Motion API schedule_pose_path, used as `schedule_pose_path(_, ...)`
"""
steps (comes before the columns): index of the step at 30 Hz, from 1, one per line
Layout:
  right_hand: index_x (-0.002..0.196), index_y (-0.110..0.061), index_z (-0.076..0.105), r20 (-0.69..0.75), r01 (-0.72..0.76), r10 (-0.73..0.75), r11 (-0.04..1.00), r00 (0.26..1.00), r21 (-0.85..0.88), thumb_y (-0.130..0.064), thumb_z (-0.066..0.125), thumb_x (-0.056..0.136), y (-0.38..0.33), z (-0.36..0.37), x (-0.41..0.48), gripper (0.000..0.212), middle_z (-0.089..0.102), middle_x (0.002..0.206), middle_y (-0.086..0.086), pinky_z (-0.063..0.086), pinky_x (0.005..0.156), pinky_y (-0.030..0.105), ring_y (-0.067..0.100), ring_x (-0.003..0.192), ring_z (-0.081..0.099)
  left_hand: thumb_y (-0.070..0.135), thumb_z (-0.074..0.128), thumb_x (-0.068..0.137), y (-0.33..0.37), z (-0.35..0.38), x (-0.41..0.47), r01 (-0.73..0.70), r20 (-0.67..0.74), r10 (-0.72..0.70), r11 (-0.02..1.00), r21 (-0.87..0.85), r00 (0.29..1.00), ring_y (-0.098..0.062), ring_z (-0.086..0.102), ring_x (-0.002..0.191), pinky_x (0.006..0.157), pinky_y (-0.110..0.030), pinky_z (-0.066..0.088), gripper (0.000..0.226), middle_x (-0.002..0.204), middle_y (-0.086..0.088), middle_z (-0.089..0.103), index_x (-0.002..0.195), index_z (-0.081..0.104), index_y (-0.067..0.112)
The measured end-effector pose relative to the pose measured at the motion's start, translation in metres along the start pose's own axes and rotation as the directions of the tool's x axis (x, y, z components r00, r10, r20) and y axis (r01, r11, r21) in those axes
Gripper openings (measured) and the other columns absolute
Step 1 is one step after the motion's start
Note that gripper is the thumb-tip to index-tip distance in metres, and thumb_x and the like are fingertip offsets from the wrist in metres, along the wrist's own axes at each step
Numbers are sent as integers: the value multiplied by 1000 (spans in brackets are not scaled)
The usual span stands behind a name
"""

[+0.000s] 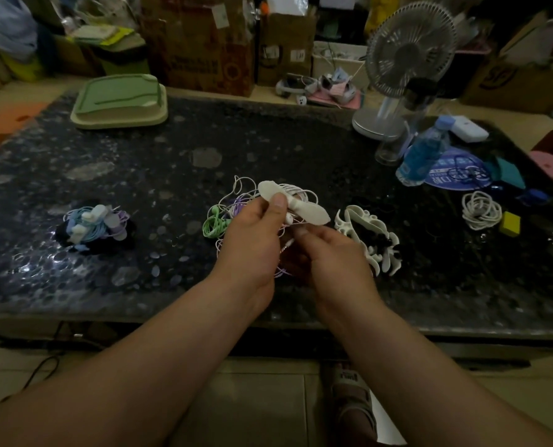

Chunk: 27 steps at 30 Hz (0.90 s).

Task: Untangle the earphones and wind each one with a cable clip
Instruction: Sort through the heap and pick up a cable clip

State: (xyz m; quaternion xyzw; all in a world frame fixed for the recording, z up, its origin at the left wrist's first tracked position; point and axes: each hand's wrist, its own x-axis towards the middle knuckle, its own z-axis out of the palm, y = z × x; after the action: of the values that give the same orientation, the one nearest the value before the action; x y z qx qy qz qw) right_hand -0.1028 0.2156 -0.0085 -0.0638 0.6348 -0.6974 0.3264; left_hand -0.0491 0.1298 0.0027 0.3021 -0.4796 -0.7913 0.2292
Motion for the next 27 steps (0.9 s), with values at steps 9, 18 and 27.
schedule_pose_path(9, 91, -21, 62, 378, 476, -384, 205, 843, -855, -22, 48, 106, -17, -15, -6, 21, 62, 80, -6, 43, 62, 35, 12, 72, 58, 15, 55, 108, -7, -12, 2, -360, 38, 368, 875, 324, 929, -15, 75, 100, 88, -33, 61, 17, 105, -2, 78, 118, 68, 10)
schedule_pose_path(18, 102, -21, 75, 329, 367, -196, 693, 924, -620, -12, 66, 100, -51, -32, -2, 13, 77, 82, 2, 61, 67, 27, 14, 72, 74, 12, 55, 107, -8, -21, 2, -291, 173, 240, 868, 402, 955, -26, 76, 101, 94, -57, 59, 19, 106, -7, 78, 120, 69, 12)
schedule_pose_path(27, 95, -15, 76, 244, 357, -264, 763, 933, -540, -17, 73, 96, -48, -46, 6, 3, 77, 79, 4, 52, 57, 18, 10, 65, 70, 11, 56, 107, -6, -16, -2, -227, 213, 160, 911, 345, 964, -18, 77, 97, 84, -34, 63, 20, 105, -8, 79, 123, 68, 8)
